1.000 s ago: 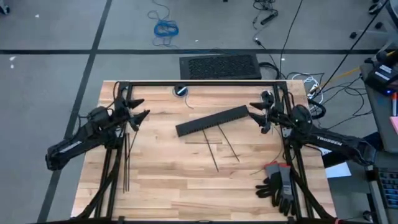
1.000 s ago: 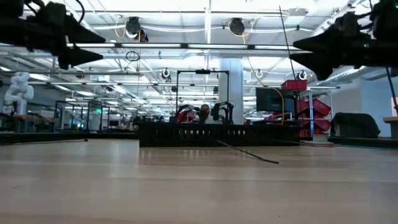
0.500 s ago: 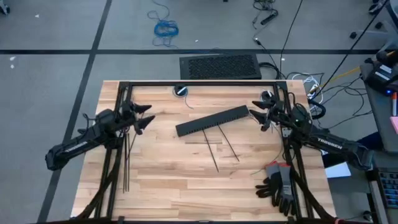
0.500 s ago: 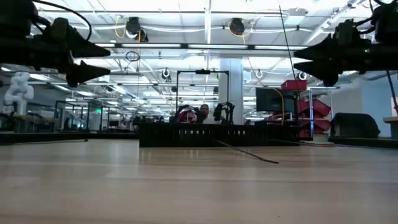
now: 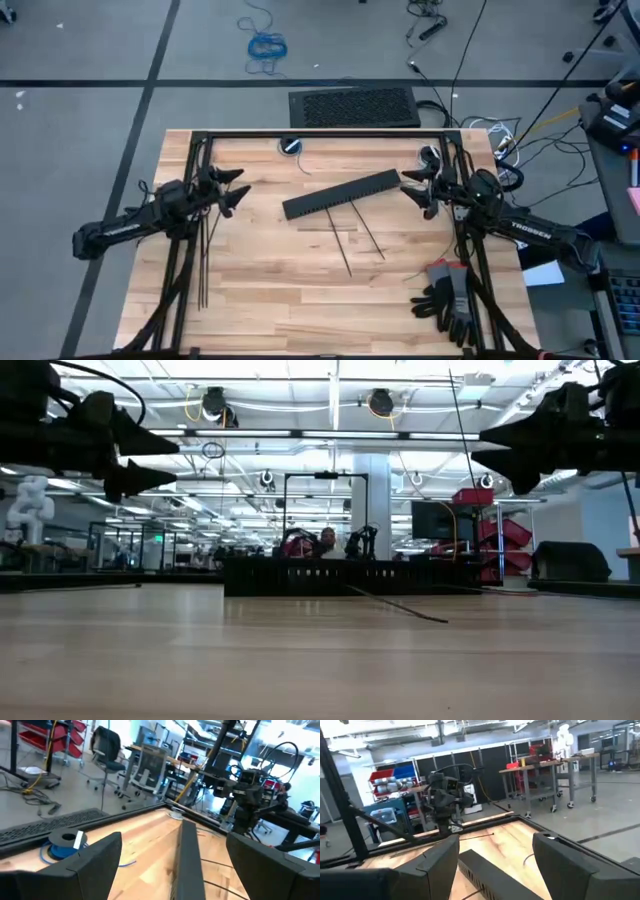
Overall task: Ziptie cables
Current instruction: Return to Home Position
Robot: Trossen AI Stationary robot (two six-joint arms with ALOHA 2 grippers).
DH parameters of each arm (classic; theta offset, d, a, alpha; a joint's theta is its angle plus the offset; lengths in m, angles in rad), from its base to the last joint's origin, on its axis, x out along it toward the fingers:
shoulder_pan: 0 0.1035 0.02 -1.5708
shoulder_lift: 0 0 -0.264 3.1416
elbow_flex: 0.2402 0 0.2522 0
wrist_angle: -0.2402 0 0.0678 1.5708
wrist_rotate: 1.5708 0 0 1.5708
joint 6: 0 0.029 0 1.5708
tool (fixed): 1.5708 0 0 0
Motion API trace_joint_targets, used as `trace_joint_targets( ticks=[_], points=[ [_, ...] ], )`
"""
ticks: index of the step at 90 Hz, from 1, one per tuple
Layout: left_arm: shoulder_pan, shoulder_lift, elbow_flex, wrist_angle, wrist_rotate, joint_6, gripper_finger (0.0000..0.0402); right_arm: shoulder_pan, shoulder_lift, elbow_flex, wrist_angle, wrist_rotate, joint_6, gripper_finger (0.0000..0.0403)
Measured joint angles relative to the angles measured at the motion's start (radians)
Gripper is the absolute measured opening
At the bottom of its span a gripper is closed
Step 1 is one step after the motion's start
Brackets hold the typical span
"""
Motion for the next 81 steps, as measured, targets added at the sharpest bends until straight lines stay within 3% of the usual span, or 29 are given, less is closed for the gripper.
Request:
trace_joint_targets(
  ticks=[24,40,53,81],
  points=[
    [-0.062,0.001,0.000,0.015,-0.102,0.084,0.0354,-0.001,0.000,0.000,0.002,0.001,0.022,0.0247],
    [-0.063,0.001,0.000,0.015,-0.099,0.107,0.0354,-0.001,0.000,0.000,-0.029,-0.003,0.064,0.0247],
    [-0.063,0.001,0.000,0.015,-0.099,0.107,0.0354,0.000,0.000,0.000,-0.133,-0.089,0.048,0.0247],
    [-0.063,0.001,0.000,0.016,-0.095,0.107,0.0354,-0.001,0.002,0.000,-0.199,-0.090,0.048,0.0247]
  ],
)
